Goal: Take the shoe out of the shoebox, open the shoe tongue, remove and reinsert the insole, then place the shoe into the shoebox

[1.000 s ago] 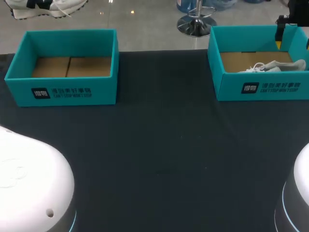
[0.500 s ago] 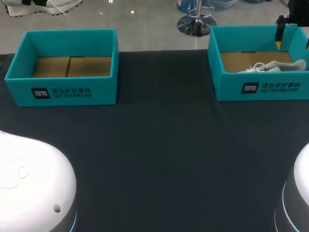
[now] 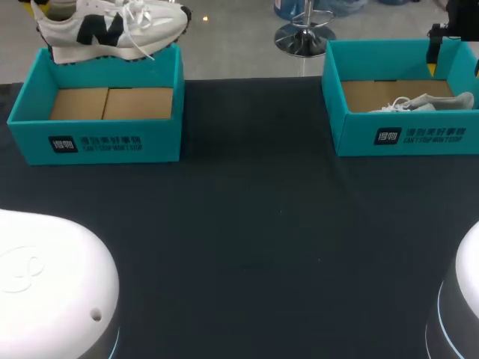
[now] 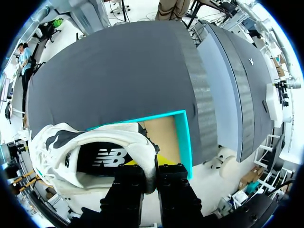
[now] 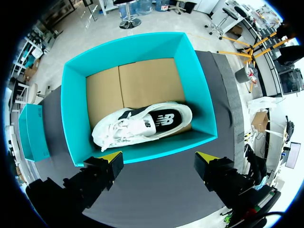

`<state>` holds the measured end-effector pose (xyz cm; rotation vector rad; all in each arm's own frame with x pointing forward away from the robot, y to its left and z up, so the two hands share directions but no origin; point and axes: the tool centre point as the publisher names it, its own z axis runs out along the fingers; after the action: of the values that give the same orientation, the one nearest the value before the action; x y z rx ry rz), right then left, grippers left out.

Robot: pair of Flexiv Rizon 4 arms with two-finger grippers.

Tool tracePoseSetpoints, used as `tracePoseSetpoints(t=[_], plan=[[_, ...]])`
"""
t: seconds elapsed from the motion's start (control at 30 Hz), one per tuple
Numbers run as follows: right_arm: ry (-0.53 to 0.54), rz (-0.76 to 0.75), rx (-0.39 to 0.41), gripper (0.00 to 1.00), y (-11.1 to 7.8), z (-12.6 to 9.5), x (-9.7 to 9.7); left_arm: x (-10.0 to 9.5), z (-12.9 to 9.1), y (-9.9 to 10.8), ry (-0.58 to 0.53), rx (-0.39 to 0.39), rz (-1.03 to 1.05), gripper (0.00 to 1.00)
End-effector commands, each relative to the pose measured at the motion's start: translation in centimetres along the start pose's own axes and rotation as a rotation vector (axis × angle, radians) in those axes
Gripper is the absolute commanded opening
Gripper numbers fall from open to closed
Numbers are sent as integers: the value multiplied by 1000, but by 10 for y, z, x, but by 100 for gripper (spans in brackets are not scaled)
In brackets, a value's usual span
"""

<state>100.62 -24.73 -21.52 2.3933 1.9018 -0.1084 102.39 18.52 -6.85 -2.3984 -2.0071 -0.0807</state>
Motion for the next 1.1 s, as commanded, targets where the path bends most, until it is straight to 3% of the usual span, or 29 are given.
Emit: tracePoseSetpoints(t=[0.03, 0.23, 0.57, 0.87, 1.1], plan=[[-1, 0, 2, 100, 1, 0, 0, -43, -4, -69, 55, -309, -7, 0], [-1, 0, 2, 100, 1, 0, 0, -101, 10, -122, 68, -312, 10, 0], [-1, 0, 2, 100, 1, 0, 0, -187, 52, -180, 44, -246, 82, 0], [-1, 0, 2, 100, 1, 0, 0, -242, 84, -204, 35, -203, 20, 0], [-1, 0, 2, 100, 1, 0, 0, -260, 97, -210, 57, -173, 58, 0]])
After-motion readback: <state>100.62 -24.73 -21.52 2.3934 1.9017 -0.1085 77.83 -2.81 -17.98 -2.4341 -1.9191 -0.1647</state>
